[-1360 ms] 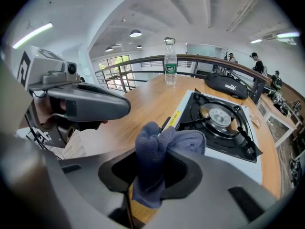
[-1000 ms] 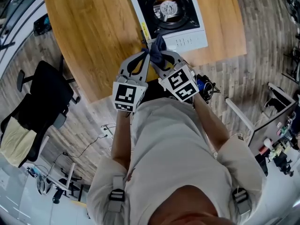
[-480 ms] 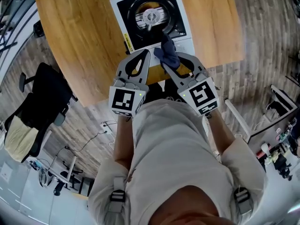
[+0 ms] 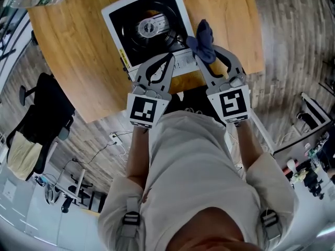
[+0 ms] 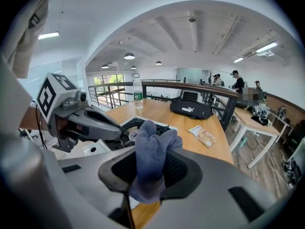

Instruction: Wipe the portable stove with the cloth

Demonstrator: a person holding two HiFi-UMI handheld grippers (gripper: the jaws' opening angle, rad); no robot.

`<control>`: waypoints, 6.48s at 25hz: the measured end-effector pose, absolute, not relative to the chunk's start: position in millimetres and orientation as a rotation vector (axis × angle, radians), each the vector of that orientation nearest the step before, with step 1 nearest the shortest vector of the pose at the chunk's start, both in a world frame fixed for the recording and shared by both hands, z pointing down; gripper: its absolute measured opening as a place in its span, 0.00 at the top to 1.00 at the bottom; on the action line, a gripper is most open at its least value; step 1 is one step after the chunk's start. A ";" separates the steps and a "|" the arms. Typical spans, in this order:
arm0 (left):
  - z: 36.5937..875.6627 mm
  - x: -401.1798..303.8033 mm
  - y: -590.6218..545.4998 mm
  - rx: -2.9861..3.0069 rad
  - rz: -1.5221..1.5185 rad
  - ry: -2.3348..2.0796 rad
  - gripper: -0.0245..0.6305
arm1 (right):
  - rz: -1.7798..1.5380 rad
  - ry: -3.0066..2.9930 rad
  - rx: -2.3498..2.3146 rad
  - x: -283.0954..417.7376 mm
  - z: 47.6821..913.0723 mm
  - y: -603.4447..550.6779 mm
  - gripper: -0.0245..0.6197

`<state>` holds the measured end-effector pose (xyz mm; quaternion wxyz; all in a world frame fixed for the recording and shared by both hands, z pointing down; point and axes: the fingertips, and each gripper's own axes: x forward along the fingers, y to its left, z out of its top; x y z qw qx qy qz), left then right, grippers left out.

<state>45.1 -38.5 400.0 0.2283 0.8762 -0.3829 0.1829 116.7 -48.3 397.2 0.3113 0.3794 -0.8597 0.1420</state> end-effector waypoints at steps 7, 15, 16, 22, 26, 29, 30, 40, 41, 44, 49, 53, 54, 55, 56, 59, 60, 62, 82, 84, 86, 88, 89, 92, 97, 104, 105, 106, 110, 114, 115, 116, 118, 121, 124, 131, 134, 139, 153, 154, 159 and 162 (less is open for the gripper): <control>411.5 65.5 -49.6 2.388 0.530 -1.066 0.93 | 0.328 -2.122 0.928 148.6 453.6 -62.1 0.76; 425.2 70.6 -53.9 2.343 0.531 -1.086 0.93 | 0.280 -2.096 0.673 132.7 493.2 -43.4 0.76; 426.3 71.0 -54.2 2.338 0.528 -1.087 0.93 | 0.271 -2.096 0.646 129.8 494.8 -40.9 0.76; 427.4 67.3 -59.7 2.328 0.521 -1.099 0.93 | 0.302 -2.102 0.597 120.5 498.5 -42.2 0.76; 428.2 63.2 -61.8 2.320 0.513 -1.105 0.93 | 0.345 -2.107 0.596 117.9 499.6 -50.4 0.76; 428.6 60.9 -63.9 2.320 0.510 -1.109 0.93 | 0.349 -2.102 0.603 116.8 500.6 -57.5 0.76; 427.9 60.0 -64.6 2.320 0.509 -1.112 0.93 | 0.352 -2.102 0.606 116.4 500.2 -59.6 0.76; 425.2 52.9 -73.8 2.319 0.493 -1.131 0.93 | 0.429 -2.107 0.643 111.8 501.1 -87.5 0.76; 424.9 52.8 -74.4 2.319 0.493 -1.130 0.93 | 0.432 -2.109 0.647 110.9 500.9 -90.3 0.76; 424.7 53.2 -76.1 2.327 0.496 -1.124 0.93 | 0.439 -2.109 0.662 109.2 500.8 -97.8 0.76; 423.5 51.0 -83.3 2.334 0.498 -1.129 0.93 | 0.457 -2.109 0.685 106.3 501.1 -111.2 0.76; 422.7 52.8 -91.8 2.348 0.504 -1.124 0.93 | 0.465 -2.110 0.704 105.4 501.9 -123.8 0.76; 422.7 53.3 -93.9 2.351 0.500 -1.122 0.93 | 0.463 -2.108 0.708 105.0 501.9 -127.8 0.76; 422.6 53.9 -96.0 2.354 0.496 -1.119 0.93 | 0.462 -2.107 0.712 104.4 501.9 -131.8 0.76; 422.6 54.5 -97.9 2.356 0.493 -1.116 0.93 | 0.464 -2.109 0.716 103.4 501.9 -135.7 0.76; 421.5 56.6 -104.1 2.366 0.488 -1.108 0.93 | 0.474 -2.115 0.730 100.4 501.8 -146.7 0.76; 420.9 57.1 -106.2 2.371 0.487 -1.107 0.93 | 0.474 -2.115 0.734 99.8 501.7 -150.2 0.76; 420.2 57.1 -110.0 2.382 0.489 -1.108 0.93 | 0.476 -2.114 0.741 98.6 501.7 -156.8 0.76; 421.9 31.8 -139.7 2.417 0.485 -1.148 0.93 | 0.395 -2.096 0.784 86.2 498.8 -215.8 0.76; 419.8 28.7 -143.0 2.420 0.481 -1.160 0.93 | 0.379 -2.096 0.779 85.1 497.8 -220.8 0.76; 418.2 25.8 -145.1 2.431 0.494 -1.167 0.93 | 0.365 -2.101 0.770 82.0 497.6 -225.6 0.76; 417.3 25.0 -147.1 2.445 0.509 -1.167 0.93 | 0.348 -2.104 0.762 80.7 497.5 -230.8 0.76; 416.4 24.7 -148.5 2.450 0.510 -1.169 0.93 | 0.339 -2.104 0.761 80.4 497.3 -233.9 0.76; 413.4 21.7 -153.0 2.455 0.506 -1.181 0.93 | 0.305 -2.104 0.764 78.3 496.5 -243.3 0.76; 414.9 10.1 -160.1 2.449 0.519 -1.214 0.93 | 0.237 -2.101 0.764 75.3 490.2 -253.9 0.76; 415.8 -1.6 -174.2 2.452 0.520 -1.247 0.93 | 0.137 -2.121 0.738 67.9 474.3 -261.5 0.76; 415.8 -1.1 -176.8 2.454 0.516 -1.248 0.93 | 0.125 -2.123 0.734 67.2 472.5 -262.4 0.76; 415.6 -0.5 -179.8 2.456 0.509 -1.249 0.93 | 0.115 -2.124 0.729 66.4 470.7 -263.3 0.76; 413.7 0.4 -192.3 2.468 0.483 -1.259 0.93 | 0.087 -2.124 0.703 62.0 467.8 -266.3 0.76; 410.4 -2.7 -199.0 2.475 0.464 -1.275 0.93 | 0.076 -2.109 0.643 56.2 473.5 -265.2 0.76; 410.3 -4.3 -199.1 2.472 0.461 -1.277 0.93 | 0.076 -2.105 0.627 54.5 475.4 -265.0 0.76; 410.5 -6.2 -198.7 2.467 0.459 -1.278 0.93 | 0.079 -2.102 0.611 52.7 477.2 -264.9 0.76; 411.5 -11.1 -197.0 2.455 0.456 -1.281 0.93 | 0.087 -2.096 0.586 49.1 480.8 -265.3 0.76; 412.7 -19.0 -193.9 2.443 0.457 -1.290 0.93 | 0.102 -2.082 0.556 43.0 486.2 -266.3 0.76; 411.3 -25.0 -191.0 2.432 0.452 -1.299 0.93 | 0.113 -2.067 0.528 36.4 488.1 -265.3 0.76; 409.4 -42.6 -184.2 2.402 0.435 -1.333 0.93 | 0.106 -2.072 0.467 10.4 486.2 -258.0 0.76; 409.9 -51.5 -180.2 2.387 0.427 -1.349 0.93 | 0.110 -2.090 0.449 -5.1 485.9 -253.6 0.76; 409.4 -67.9 -173.1 2.364 0.411 -1.381 0.93 | 0.099 -2.105 0.414 -31.7 486.7 -246.5 0.76; 403.9 -118.6 -151.0 2.295 0.369 -1.481 0.93 | 0.055 -2.141 0.313 -104.5 483.7 -224.4 0.76; 403.5 -122.3 -149.6 2.290 0.368 -1.487 0.93 | 0.053 -2.143 0.309 -109.0 483.2 -223.4 0.76; 407.3 -140.1 -142.1 2.251 0.361 -1.515 0.93 | 0.047 -2.157 0.290 -129.6 482.4 -216.4 0.76; 411.6 -152.0 -140.2 2.210 0.350 -1.543 0.93 | 0.052 -2.170 0.298 -138.5 481.7 -215.5 0.76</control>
